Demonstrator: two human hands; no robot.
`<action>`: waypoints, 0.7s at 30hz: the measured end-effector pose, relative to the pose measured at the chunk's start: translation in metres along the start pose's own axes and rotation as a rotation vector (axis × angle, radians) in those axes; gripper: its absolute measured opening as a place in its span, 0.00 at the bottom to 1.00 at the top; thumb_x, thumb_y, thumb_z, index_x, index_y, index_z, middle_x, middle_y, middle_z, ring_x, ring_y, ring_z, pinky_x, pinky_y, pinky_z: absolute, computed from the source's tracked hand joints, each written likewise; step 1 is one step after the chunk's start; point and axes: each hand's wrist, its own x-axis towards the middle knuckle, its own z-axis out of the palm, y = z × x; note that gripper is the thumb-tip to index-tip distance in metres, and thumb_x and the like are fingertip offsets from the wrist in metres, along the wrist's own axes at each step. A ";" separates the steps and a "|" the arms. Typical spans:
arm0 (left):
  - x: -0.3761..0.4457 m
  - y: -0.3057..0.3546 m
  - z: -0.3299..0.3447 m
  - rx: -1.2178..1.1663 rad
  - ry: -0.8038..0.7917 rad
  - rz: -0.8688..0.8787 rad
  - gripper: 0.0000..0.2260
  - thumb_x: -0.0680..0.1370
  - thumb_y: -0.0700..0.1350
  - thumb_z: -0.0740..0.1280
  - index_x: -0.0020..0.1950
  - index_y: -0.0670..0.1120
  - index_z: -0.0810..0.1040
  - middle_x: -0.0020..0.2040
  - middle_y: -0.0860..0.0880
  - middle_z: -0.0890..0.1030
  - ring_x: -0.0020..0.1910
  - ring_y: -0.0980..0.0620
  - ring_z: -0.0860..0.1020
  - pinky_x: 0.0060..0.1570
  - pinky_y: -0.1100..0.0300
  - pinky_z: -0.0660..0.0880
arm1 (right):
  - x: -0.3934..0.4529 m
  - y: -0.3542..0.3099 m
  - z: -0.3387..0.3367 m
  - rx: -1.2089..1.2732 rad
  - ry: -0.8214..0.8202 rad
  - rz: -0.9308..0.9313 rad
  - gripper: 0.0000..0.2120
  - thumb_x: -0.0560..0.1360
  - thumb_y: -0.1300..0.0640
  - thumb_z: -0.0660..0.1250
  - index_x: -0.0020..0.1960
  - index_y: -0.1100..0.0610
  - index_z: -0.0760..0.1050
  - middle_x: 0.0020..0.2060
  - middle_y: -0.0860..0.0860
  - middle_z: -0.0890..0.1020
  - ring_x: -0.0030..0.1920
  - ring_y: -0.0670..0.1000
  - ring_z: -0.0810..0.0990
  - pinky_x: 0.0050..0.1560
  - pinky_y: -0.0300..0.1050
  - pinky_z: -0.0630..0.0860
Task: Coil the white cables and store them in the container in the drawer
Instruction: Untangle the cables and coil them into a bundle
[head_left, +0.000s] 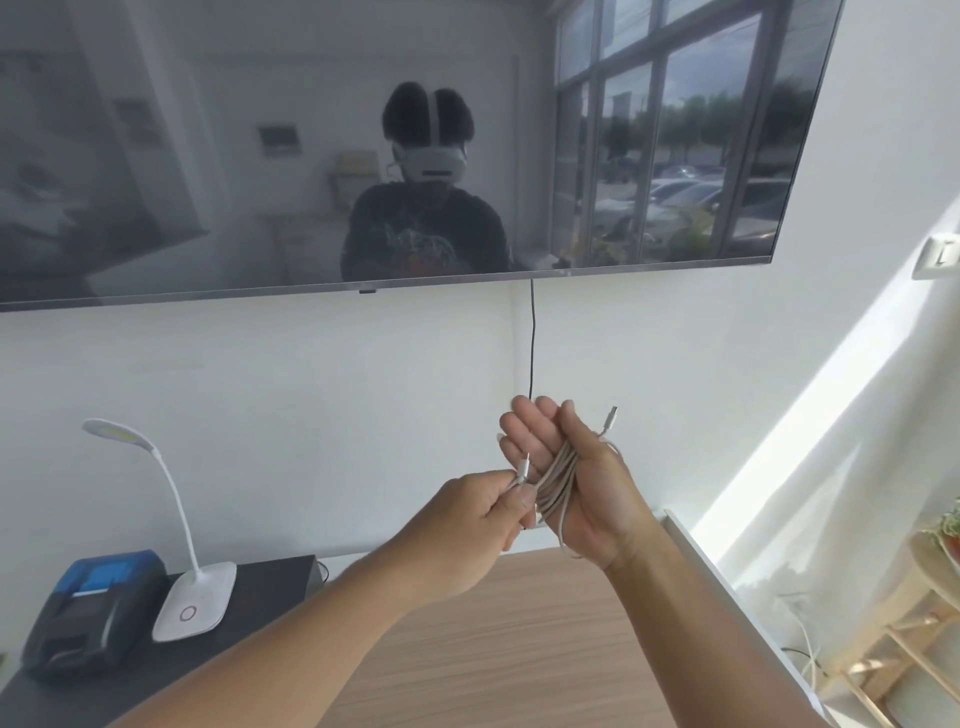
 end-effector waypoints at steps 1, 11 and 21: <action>-0.002 -0.002 0.001 -0.012 -0.016 -0.021 0.16 0.84 0.56 0.58 0.42 0.52 0.77 0.30 0.58 0.75 0.28 0.59 0.70 0.28 0.67 0.71 | 0.001 -0.002 -0.001 -0.013 0.024 -0.010 0.16 0.85 0.51 0.60 0.57 0.61 0.80 0.46 0.54 0.89 0.43 0.51 0.89 0.41 0.45 0.85; -0.019 -0.026 0.003 -0.423 -0.126 -0.201 0.17 0.86 0.50 0.58 0.42 0.44 0.75 0.27 0.51 0.68 0.25 0.52 0.68 0.42 0.49 0.80 | -0.003 -0.023 -0.008 0.142 -0.064 0.074 0.16 0.84 0.51 0.57 0.56 0.59 0.79 0.23 0.45 0.72 0.16 0.42 0.67 0.17 0.32 0.58; 0.001 -0.013 -0.024 -0.776 -0.033 -0.404 0.17 0.85 0.51 0.60 0.38 0.46 0.74 0.26 0.51 0.65 0.26 0.50 0.67 0.40 0.51 0.75 | -0.029 -0.011 -0.017 -0.525 -0.426 0.385 0.22 0.83 0.45 0.59 0.57 0.62 0.82 0.30 0.56 0.85 0.19 0.47 0.77 0.17 0.35 0.64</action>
